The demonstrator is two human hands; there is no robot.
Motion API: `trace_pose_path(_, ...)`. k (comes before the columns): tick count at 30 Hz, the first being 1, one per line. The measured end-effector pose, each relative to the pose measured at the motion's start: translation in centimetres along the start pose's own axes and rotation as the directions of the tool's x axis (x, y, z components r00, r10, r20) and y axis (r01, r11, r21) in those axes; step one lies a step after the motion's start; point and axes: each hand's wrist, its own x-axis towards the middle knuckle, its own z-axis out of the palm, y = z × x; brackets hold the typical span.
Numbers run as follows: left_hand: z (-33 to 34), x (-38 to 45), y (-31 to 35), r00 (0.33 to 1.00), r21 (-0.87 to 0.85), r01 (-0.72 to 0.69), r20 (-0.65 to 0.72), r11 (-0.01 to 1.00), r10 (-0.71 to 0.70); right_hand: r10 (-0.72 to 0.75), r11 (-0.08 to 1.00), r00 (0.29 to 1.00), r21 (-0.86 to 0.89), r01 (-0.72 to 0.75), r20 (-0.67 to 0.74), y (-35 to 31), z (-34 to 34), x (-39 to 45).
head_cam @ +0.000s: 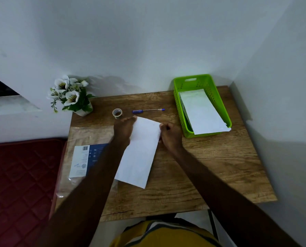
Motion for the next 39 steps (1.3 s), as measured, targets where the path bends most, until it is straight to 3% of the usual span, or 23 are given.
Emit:
trace_pose_path(2, -0.1, -0.2, -1.2, 0.997, -0.06, 0.039, -0.063, 0.997, -0.043, -0.085, 0.976, 0.996, -0.201, 0.088, 0.022, 0.3, 0.6, 1.3)
trace_pose_path(4, -0.2, -0.8, -2.7, 0.991, -0.014, 0.018, -0.132, 1.0, -0.02, -0.131, 0.927, 0.991, -0.35, 0.133, 0.029, 0.8, 0.8, 1.9)
trace_pose_path(6, -0.2, -1.4, -4.1, 0.982, 0.172, -0.057, -0.169, 0.983, 0.086, -0.128, 0.895, 0.992, -0.429, 0.122, 0.014, 1.6, 1.0, 1.8)
trace_pose_path(9, -0.2, -2.1, -5.1, 0.946, 0.449, -0.148, -0.197, 0.881, 0.259, -0.183, 0.851, 0.983, -0.5, 0.162, 0.007, 2.5, 1.0, 1.5)
trace_pose_path(13, -0.4, -2.3, -5.6, 0.898, 0.618, -0.227, -0.166, 0.753, 0.407, -0.28, 0.828, 0.96, -0.5, 0.256, 0.028, 2.6, 0.8, 1.5)
trace_pose_path(21, -0.7, -3.3, -5.9, 0.793, 0.674, -0.421, -0.052, 0.607, 0.608, -0.463, 0.701, 0.881, -0.568, 0.431, 0.097, 3.7, 0.5, 1.2)
trace_pose_path(25, -1.1, -2.9, -6.5, 0.818, 0.704, -0.395, -0.024, 0.591, 0.574, -0.499, 0.621, 0.853, -0.625, 0.474, 0.151, 4.2, 0.7, 1.1)
trace_pose_path(30, -0.9, -3.1, -6.1, 0.853, 0.701, -0.352, -0.032, 0.62, 0.521, -0.526, 0.392, 0.795, -0.743, 0.543, 0.303, 4.1, 0.2, 0.6)
trace_pose_path(35, -2.1, -1.5, -3.8, 0.731, 0.737, -0.42, -0.072, 0.53, 0.679, -0.507, 0.352, 0.798, -0.767, 0.536, 0.324, 3.7, 0.3, 0.3)
trace_pose_path(37, -2.7, 0.1, -2.5, 0.732, 0.801, -0.374, -0.055, 0.467, 0.679, -0.512, 0.335, 0.793, -0.773, 0.539, 0.332, 3.7, 0.2, 0.2)
trace_pose_path(39, -3.1, 1.3, -1.3, 0.782, 0.827, -0.311, -0.058, 0.469, 0.621, -0.513, 0.323, 0.79, -0.778, 0.539, 0.335, 3.6, 0.2, 0.0)
